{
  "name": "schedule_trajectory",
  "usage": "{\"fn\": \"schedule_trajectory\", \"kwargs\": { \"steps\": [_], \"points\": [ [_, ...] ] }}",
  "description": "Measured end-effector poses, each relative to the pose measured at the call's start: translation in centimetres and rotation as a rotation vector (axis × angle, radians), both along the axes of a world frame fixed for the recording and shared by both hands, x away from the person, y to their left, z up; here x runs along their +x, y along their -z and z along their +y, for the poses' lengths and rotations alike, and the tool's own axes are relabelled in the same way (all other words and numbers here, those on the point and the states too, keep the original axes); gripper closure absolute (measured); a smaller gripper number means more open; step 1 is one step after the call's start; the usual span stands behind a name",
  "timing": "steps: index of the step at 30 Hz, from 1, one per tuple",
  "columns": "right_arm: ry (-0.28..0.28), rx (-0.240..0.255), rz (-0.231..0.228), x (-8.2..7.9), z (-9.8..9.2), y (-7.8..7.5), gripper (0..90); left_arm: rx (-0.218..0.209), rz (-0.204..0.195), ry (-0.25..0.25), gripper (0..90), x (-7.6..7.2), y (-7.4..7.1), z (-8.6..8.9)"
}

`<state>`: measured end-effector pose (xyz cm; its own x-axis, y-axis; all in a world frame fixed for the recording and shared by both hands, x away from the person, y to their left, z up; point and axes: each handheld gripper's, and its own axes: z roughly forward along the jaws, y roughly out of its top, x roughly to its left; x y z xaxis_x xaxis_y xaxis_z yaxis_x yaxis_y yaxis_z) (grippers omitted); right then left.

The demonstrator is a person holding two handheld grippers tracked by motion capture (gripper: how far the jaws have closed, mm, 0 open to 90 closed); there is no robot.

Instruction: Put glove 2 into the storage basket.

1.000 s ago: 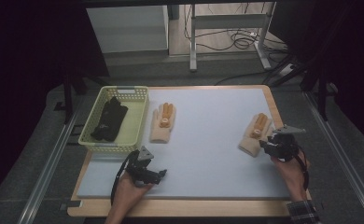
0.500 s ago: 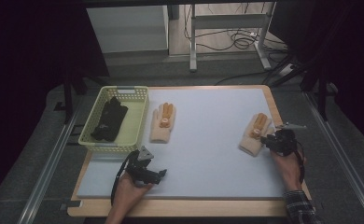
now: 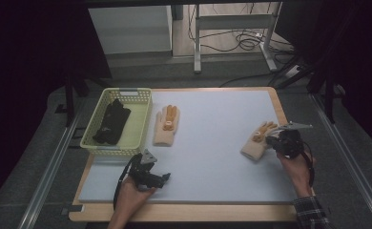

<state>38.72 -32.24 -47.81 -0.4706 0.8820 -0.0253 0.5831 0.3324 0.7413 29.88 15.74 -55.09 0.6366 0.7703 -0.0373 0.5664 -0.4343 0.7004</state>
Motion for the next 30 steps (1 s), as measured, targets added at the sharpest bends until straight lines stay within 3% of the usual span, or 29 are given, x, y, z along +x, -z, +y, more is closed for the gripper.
{"fn": "schedule_trajectory", "kwargs": {
  "steps": [4, 6, 15, 23, 27, 30],
  "points": [
    [-0.043, -0.036, -0.015, -0.9, 1.3, -2.2, 85.1, -0.004, -0.001, -0.004, 1.9, 0.0, 0.0, 0.0],
    [-0.054, -0.050, -0.011, -0.8, 1.9, -2.4, 85.0, 0.000, 0.000, -0.001, 2.0, 0.0, 0.0, 0.0],
    [-0.118, -0.061, -0.019, 0.1, 5.3, -2.4, 83.6, 0.000, 0.000, -0.002, 1.9, 0.0, 0.0, 0.0],
    [-0.212, -0.046, 0.004, 1.0, 10.0, -1.7, 82.0, 0.000, 0.000, -0.002, 2.0, 0.0, 0.0, 0.0],
    [-0.279, -0.015, 0.014, 1.2, 12.4, -1.3, 73.3, 0.000, 0.000, -0.002, 2.0, 0.0, 0.0, 0.0],
    [-0.282, -0.019, -0.001, 1.3, 13.0, -1.3, 68.7, 0.000, -0.001, -0.002, 2.0, 0.0, 0.0, 0.0]
  ]
}}
